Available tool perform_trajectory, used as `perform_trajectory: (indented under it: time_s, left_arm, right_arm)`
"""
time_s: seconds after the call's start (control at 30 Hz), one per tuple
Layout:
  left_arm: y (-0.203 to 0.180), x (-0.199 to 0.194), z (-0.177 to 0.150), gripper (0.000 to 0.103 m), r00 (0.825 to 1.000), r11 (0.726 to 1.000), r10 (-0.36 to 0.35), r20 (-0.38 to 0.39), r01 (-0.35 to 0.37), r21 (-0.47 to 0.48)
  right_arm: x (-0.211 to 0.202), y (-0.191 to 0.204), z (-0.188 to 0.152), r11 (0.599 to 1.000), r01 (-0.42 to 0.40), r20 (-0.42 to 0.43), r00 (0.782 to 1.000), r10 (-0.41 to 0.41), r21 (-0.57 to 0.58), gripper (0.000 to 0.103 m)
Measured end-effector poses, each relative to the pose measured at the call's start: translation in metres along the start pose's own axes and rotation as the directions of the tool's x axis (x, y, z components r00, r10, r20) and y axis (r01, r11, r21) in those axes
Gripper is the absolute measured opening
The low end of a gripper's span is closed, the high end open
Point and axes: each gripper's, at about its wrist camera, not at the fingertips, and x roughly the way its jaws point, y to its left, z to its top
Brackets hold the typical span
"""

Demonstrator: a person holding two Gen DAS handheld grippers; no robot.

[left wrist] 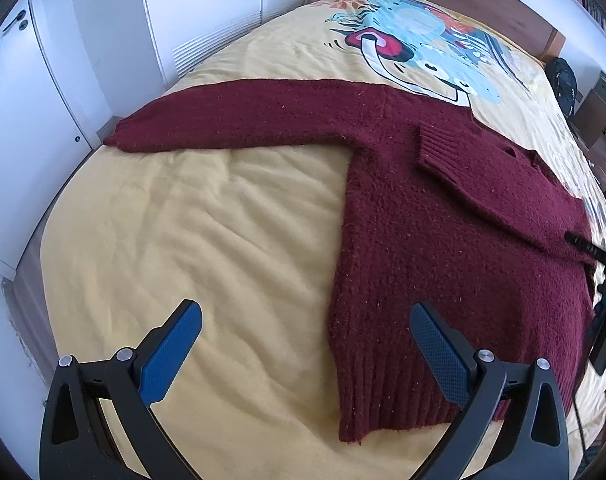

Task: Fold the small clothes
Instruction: 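Move the left gripper to the other sleeve cuff and close on it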

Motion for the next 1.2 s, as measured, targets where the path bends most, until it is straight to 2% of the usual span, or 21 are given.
perform_trajectory:
  time_s: [0.23,0.6,0.97,1.2]
  left_arm:
    - [0.002,-0.004,0.0,0.102,1.0,1.0,-0.009,0.006,0.009,-0.005]
    - [0.014,-0.032,-0.005,0.102,0.997,1.0,-0.01,0.073,0.012,-0.02]
    - [0.026,-0.069,-0.013,0.102,0.992,0.998,-0.059,0.115,0.062,-0.023]
    - [0.052,-0.07,-0.014,0.102,0.99,0.995,-0.087,0.115,0.093,-0.048]
  right_arm:
    - [-0.006,0.006,-0.015,1.0,-0.017,0.003,1.0,0.017,0.001,0.055]
    - [-0.044,0.022,-0.038,0.999,-0.028,0.018,0.999,0.028,-0.017,0.055]
    - [-0.089,0.047,-0.067,0.998,-0.051,0.049,0.997,0.054,-0.046,0.055]
    - [-0.11,0.065,-0.084,0.996,-0.058,0.057,0.996,0.062,-0.068,0.055]
